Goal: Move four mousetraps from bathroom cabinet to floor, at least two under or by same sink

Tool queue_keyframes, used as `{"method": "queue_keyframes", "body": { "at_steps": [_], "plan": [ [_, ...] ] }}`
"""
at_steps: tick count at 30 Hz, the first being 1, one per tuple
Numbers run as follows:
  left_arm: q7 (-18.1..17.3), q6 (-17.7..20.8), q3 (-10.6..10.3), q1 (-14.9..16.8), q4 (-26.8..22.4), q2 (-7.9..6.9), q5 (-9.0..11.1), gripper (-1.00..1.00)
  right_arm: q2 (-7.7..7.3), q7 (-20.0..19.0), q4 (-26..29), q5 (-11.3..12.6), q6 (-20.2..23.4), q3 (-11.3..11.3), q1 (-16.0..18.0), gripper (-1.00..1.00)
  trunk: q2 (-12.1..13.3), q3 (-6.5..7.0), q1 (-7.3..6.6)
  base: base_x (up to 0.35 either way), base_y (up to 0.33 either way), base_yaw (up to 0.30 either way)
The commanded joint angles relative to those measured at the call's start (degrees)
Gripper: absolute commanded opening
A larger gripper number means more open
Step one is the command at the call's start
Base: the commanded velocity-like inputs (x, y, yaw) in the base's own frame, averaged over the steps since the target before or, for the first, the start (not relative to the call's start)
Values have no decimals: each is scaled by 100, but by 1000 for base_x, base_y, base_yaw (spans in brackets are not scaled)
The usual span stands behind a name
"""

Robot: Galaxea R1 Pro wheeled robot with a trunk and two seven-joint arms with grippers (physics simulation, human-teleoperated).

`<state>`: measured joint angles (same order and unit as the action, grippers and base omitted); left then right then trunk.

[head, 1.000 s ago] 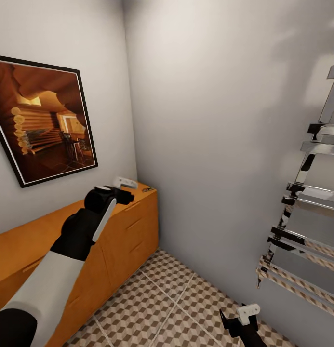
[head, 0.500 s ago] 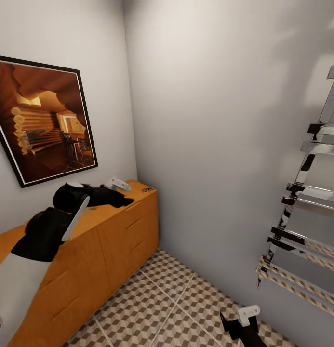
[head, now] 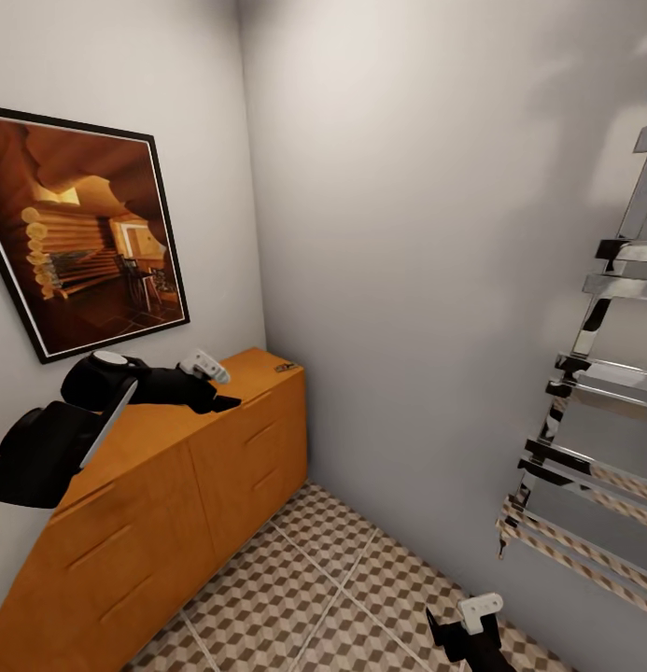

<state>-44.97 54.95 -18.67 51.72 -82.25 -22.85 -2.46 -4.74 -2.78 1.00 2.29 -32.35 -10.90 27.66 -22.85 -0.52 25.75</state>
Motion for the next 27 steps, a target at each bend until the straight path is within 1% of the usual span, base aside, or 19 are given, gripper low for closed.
{"method": "queue_keyframes", "body": {
  "at_steps": [1, 7, 11, 13, 15, 17, 18, 20, 23, 25, 27],
  "plan": [
    [-38, 24, -5, 5, 2, -5, -49, 100, -1, -29, -4, 26, -17, -9, 3, 100, -7, -6, 3, 80, 0, 0],
    [-46, 23, -16, 5, 28, -9, -84, 100, 3, -31, -4, 26, -17, -9, 3, 100, -7, -6, 3, 241, 43, 0],
    [-49, 24, -34, 5, 33, -9, -88, 100, 138, -21, -6, 26, -3, -9, 3, 100, -7, -6, 3, 310, 71, 0],
    [-48, 24, -37, 5, 33, -9, -88, 100, 169, -21, -6, 26, 25, -9, 3, 100, -7, -6, 3, 302, 79, 0],
    [-47, 25, -39, 5, 33, -9, -88, 100, 190, -25, -9, 26, 145, -9, -13, 100, -7, -6, 3, 248, 59, 0],
    [-48, 25, -41, 5, 33, -9, -88, 100, 210, -39, -10, 26, 421, -9, -117, 100, -7, -6, 3, 166, 30, 0],
    [-50, 25, -48, 5, 33, -9, -88, 100, 226, -56, -11, 28, 797, -9, -263, 100, -7, -6, 3, 77, 14, 0],
    [-51, 25, -65, 5, 33, -9, -88, 100, 263, -71, -12, 32, 1167, -9, -499, 100, -7, -6, 3, 41, 7, 0],
    [-49, 21, -110, 5, 33, -9, -88, 100, 300, -78, -12, 35, 1320, -9, -839, 100, -7, -6, 3, 18, 3, 0],
    [-50, 17, -147, 5, 33, -9, -88, 100, 347, -93, -12, 41, 1406, -9, -1230, 100, -7, -6, 3, 5, 1, 0],
    [-50, 17, -152, 5, 33, -9, -88, 100, 361, -94, -12, 44, 1431, -9, -1328, 100, -7, -6, 3, 10, 0, 0]
  ]
}}
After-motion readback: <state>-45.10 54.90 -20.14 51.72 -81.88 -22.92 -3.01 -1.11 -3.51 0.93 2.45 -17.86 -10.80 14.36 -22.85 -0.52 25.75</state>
